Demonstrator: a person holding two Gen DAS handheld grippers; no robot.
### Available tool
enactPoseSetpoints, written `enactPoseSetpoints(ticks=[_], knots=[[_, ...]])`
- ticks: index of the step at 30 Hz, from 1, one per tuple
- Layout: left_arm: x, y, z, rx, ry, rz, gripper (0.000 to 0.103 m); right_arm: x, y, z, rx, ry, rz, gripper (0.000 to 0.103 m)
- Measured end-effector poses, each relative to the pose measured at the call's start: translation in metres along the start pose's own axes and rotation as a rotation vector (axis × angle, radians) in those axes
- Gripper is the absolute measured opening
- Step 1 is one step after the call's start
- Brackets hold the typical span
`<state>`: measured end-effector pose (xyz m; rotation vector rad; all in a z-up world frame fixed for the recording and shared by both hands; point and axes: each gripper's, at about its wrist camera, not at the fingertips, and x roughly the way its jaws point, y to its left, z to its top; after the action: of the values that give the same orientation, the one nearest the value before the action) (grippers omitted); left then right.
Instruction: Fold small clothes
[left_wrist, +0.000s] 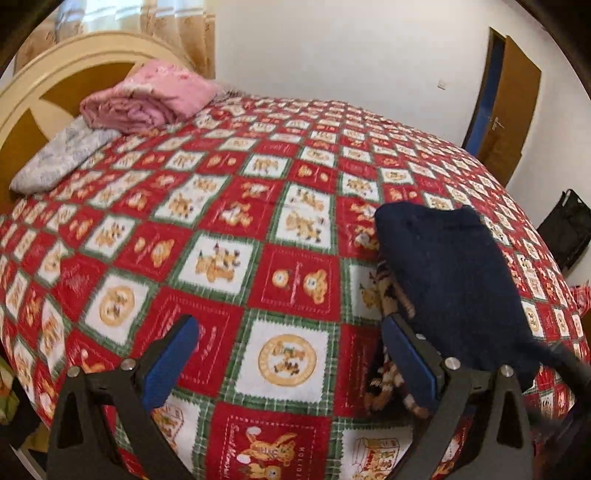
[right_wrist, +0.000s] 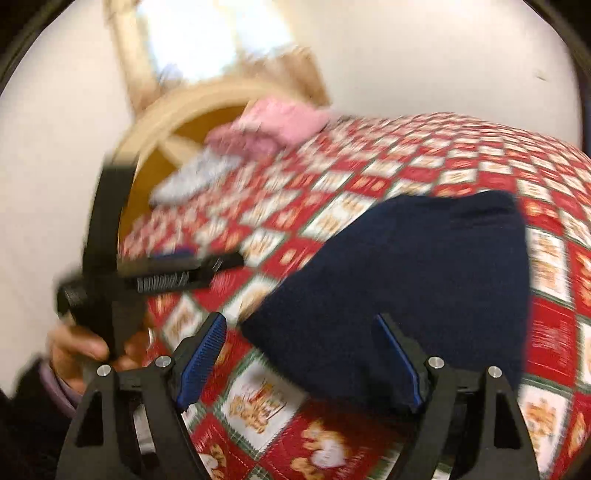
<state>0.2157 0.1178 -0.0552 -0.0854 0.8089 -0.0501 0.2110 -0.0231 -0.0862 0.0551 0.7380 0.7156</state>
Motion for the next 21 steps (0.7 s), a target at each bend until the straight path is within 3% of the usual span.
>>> enactPoseSetpoints(ticks=[4, 7, 9, 11, 13, 15, 18, 21], knots=[[-0.002, -0.027, 0.013, 0.024, -0.025, -0.063, 0.102, -0.032, -0.042, 0.004, 0.100, -0.066, -0.174, 0.081], [0.012, -0.058, 0.014, 0.054, -0.003, -0.134, 0.102, -0.028, -0.061, -0.007, 0.122, -0.021, -0.324, 0.068], [0.036, -0.078, 0.006, 0.085, 0.073, -0.033, 0.101, -0.014, -0.070, -0.021, 0.156, 0.056, -0.331, 0.062], [0.055, -0.087, -0.008, 0.122, 0.135, 0.011, 0.100, -0.003, -0.075, -0.046, 0.197, 0.143, -0.329, 0.061], [0.067, -0.085, -0.022, 0.126, 0.183, 0.007, 0.100, -0.001, -0.083, -0.064, 0.249, 0.159, -0.298, 0.061], [0.068, -0.077, -0.029, 0.089, 0.180, -0.018, 0.102, -0.006, -0.088, -0.080, 0.312, 0.145, -0.257, 0.061], [0.068, -0.070, -0.029, 0.055, 0.195, -0.045, 0.102, -0.007, -0.090, -0.081, 0.342, 0.144, -0.234, 0.061], [0.062, -0.075, -0.026, 0.087, 0.195, -0.031, 0.102, -0.016, -0.083, -0.078, 0.339, 0.158, -0.230, 0.061]])
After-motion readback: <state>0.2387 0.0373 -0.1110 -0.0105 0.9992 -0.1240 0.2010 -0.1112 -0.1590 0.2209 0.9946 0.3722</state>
